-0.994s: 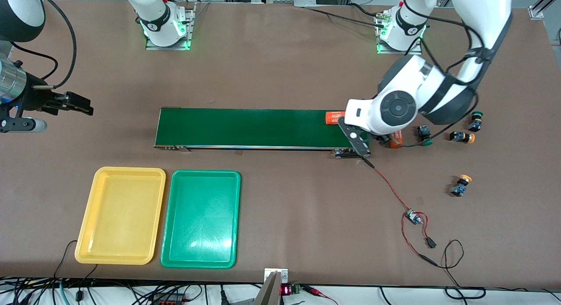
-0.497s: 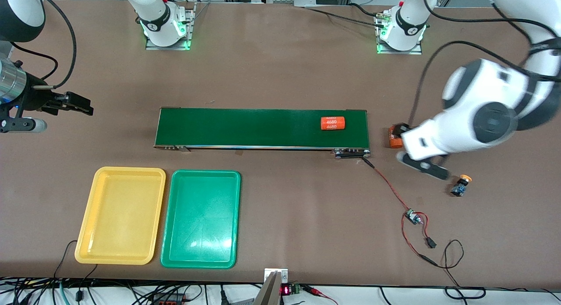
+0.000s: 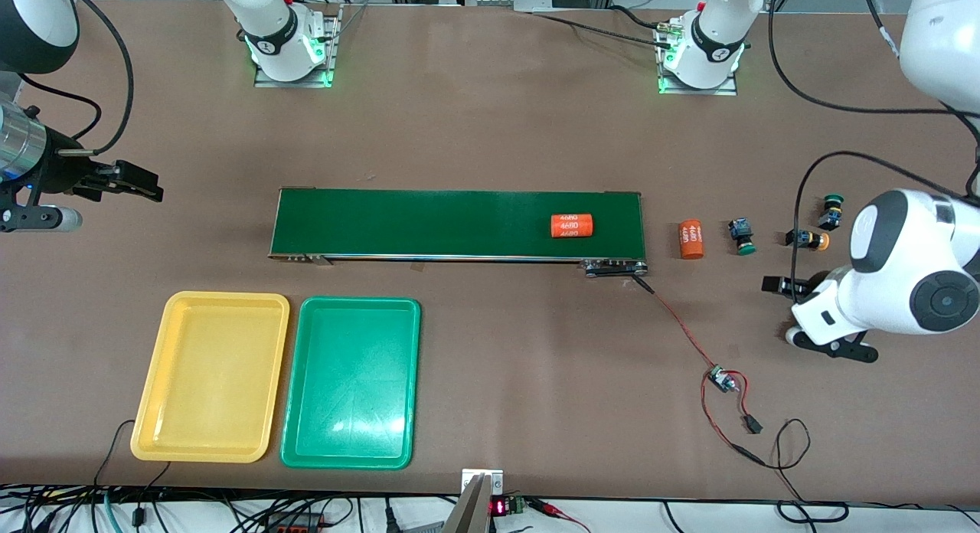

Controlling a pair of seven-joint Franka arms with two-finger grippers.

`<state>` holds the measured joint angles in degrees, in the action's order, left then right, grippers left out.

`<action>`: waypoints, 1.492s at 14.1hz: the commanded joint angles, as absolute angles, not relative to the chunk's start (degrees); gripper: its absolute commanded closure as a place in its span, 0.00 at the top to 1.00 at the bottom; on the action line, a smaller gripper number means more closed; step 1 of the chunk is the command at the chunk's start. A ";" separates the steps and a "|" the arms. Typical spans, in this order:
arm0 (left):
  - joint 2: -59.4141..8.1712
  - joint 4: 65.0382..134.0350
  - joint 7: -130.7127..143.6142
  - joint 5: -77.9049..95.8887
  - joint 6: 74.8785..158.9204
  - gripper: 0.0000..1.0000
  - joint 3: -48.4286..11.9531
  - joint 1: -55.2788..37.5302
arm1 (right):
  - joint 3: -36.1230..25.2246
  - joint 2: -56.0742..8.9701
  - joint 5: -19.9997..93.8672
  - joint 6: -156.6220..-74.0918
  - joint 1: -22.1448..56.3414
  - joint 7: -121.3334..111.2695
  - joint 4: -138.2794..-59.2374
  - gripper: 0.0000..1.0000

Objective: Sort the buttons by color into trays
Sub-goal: 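Lower the cylinder onto the belt, open the left gripper, withdraw, then grasp the orange-cap push button with the left gripper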

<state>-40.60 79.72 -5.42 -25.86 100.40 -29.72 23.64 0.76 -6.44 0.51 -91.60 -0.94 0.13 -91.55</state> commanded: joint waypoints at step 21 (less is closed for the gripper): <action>-40.35 89.74 -14.29 -27.52 102.01 0.16 -41.19 34.01 | 1.23 -6.50 1.49 -91.50 -1.49 0.88 -91.23 1.00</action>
<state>-43.65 88.41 -21.14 -29.54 110.06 -37.02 33.61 0.76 -6.45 0.52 -91.61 -0.94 0.14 -91.54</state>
